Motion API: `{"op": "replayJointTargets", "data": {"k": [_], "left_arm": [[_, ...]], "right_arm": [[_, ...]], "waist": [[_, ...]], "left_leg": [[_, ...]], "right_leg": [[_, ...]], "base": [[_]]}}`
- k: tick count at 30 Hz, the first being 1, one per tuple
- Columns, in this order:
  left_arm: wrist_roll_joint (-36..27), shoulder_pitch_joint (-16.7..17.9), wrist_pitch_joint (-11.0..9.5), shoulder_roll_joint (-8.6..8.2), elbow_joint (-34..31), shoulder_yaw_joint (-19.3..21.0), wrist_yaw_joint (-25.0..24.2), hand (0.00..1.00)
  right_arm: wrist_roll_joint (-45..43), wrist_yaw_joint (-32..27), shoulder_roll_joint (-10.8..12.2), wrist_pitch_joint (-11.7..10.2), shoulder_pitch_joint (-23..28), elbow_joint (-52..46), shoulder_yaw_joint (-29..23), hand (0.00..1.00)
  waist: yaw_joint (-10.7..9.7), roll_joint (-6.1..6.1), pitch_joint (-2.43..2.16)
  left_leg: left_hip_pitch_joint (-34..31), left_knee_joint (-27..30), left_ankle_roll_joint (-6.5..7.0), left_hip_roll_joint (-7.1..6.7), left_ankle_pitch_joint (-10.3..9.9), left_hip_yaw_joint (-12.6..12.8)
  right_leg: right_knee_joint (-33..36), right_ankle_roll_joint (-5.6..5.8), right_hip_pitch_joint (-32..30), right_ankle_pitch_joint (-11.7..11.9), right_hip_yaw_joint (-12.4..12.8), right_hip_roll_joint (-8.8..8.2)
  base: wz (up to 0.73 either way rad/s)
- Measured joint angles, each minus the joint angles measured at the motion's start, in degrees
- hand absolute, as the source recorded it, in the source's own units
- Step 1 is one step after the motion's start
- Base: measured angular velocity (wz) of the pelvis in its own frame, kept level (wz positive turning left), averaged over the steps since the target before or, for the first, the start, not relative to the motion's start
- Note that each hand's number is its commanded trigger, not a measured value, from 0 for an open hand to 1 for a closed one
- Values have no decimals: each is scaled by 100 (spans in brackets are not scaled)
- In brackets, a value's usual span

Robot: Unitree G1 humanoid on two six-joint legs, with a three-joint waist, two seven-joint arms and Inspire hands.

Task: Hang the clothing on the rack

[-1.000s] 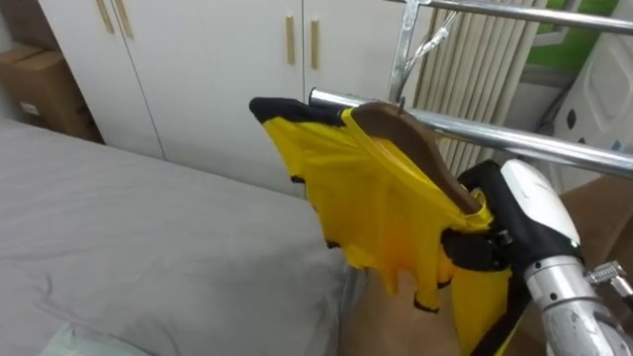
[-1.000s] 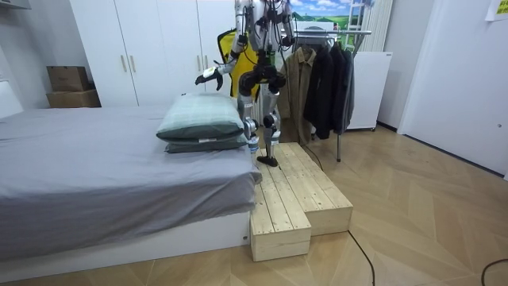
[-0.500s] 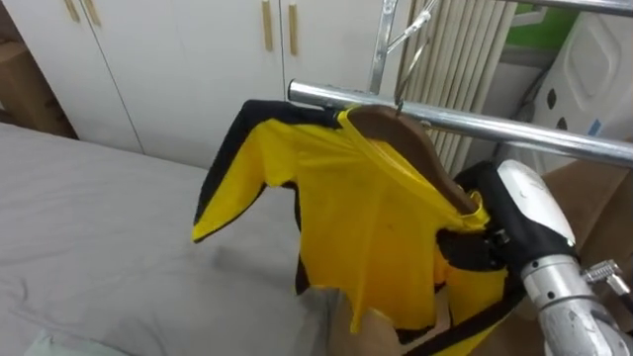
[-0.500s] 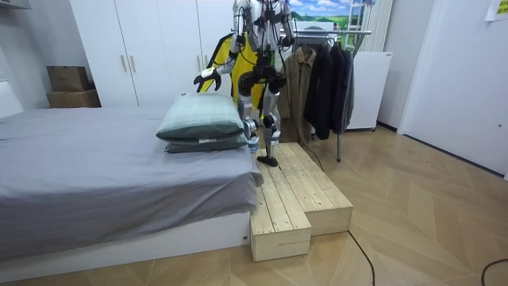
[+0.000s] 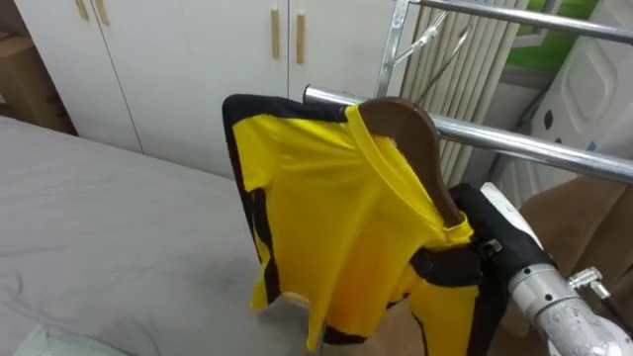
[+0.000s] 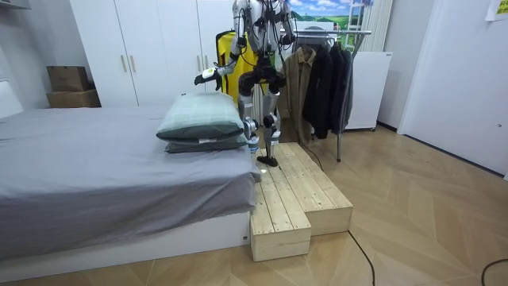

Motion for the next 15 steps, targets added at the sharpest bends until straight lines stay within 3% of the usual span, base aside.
{"op": "replayJointTargets", "data": {"k": [5,15], "left_arm": [[-15,-1,-9,7,-14,-5,3,0],[-28,-17,-197,34,-14,-6,83,0]], "right_arm": [[623,100,-2,-44,-148,604,1,100],[860,-64,-48,-201,-179,1246,1,100]], "waist": [[2,14,9],[-83,25,13]], "left_leg": [[3,-2,-8,10,-5,-59],[-3,-1,-9,11,-4,-188]], "right_leg": [[-23,-14,35,8,-40,-3],[-136,-31,112,18,-168,-46]], "base": [[5],[6]]}}
